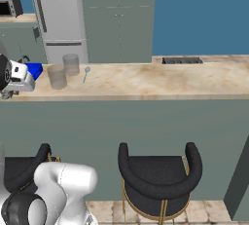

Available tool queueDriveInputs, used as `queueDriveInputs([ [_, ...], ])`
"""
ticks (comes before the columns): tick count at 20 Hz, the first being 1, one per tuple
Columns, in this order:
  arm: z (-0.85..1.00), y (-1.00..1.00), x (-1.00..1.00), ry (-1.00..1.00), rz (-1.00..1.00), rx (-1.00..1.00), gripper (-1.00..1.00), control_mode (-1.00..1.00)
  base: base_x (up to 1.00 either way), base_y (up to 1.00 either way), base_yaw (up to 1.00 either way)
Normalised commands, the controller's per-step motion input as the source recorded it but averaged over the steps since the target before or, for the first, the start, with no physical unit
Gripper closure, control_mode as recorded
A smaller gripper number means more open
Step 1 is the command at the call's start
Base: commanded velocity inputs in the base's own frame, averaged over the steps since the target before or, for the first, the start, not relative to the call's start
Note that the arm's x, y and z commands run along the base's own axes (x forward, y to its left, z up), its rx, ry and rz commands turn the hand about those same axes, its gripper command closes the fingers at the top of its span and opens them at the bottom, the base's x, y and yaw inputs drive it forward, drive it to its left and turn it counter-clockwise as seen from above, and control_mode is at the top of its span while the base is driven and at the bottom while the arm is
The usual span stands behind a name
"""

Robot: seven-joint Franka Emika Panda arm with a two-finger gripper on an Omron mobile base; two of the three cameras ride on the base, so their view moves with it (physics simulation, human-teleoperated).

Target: Take the tongs from the drawer on the left and place them on the dining counter next to the tray containing the kebab skewer.

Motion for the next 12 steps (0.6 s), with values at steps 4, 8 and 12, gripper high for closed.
queueDriveInputs([
  [4, 0.0, 0.0, 0.42, 0.0, 0.0, 0.0, 1.0, -1.0, 0.0, 0.0, 0.0],
  [8, 0.0, 0.0, 0.41, 0.0, 0.0, 0.0, 1.0, -1.0, 0.0, 0.0, 0.0],
  [12, 0.0, 0.15, 0.31, 0.0, -0.01, 0.0, 1.0, -1.0, 0.0, 0.0, 0.0],
])
